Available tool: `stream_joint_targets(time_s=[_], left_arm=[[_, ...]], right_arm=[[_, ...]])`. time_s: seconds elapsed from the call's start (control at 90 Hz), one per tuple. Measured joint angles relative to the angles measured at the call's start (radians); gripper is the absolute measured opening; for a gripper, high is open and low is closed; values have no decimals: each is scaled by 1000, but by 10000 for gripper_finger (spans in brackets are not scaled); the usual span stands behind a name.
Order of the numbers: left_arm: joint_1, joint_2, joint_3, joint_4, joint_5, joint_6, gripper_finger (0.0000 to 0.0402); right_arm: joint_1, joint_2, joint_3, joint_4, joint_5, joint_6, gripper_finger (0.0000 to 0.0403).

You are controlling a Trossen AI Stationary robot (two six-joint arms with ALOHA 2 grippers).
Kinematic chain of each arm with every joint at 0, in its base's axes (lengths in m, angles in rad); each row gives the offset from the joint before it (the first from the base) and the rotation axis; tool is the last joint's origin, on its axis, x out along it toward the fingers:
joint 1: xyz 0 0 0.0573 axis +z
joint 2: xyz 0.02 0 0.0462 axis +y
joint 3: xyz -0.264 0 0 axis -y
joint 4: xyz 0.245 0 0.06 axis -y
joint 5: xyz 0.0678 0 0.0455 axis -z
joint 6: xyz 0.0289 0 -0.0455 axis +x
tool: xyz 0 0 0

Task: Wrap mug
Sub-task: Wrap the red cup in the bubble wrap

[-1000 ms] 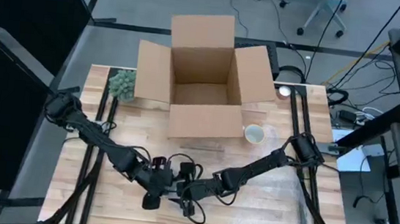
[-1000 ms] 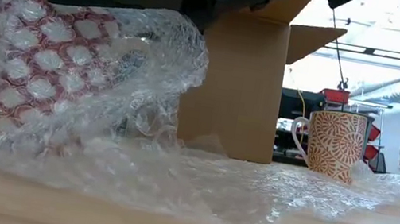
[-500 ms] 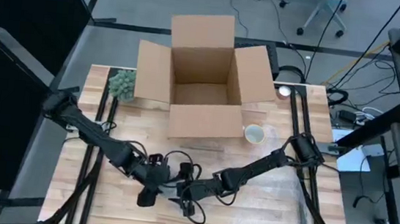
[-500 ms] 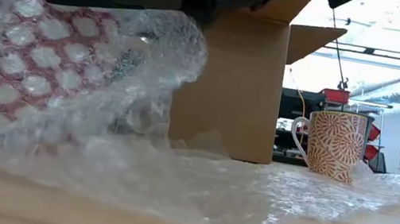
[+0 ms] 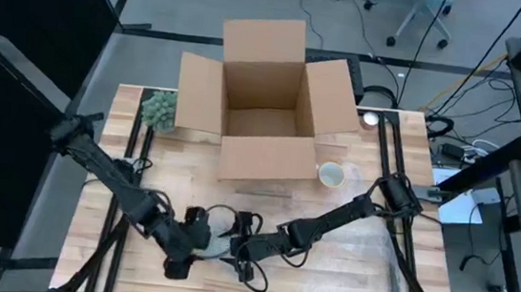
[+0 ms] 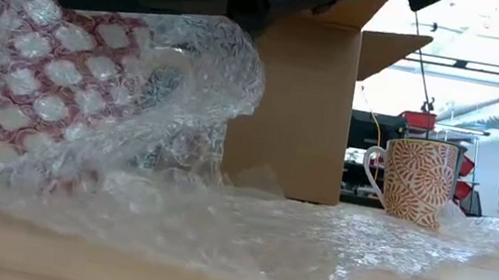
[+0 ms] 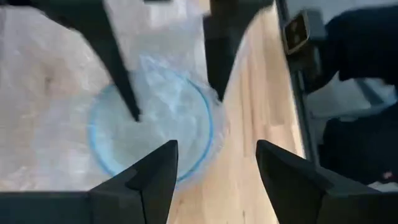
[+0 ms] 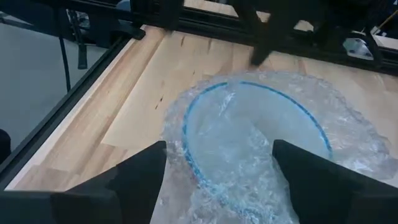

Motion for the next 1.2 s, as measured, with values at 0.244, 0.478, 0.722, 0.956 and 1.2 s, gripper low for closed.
stream_joint_targets(time_s=[0.244,0.478,0.722,0.956,1.2], left_arm=[[4,119,0,11,-68,8,206],[5,223,5,98,-53,57,206],[6,301,6,134,-60,70,205],[4,296,1,117,-71,54,205],[4,296,0,119,-72,57,205]], right_arm=[[0,0,0,0,-1,0,279],[-2,2,1,6,-11,0,279],[-2,-6,0,1,-2,-5,279],[7,-59,-4,-59,-6,-24,279],[10,-166,-5,-190,-2,60,279]])
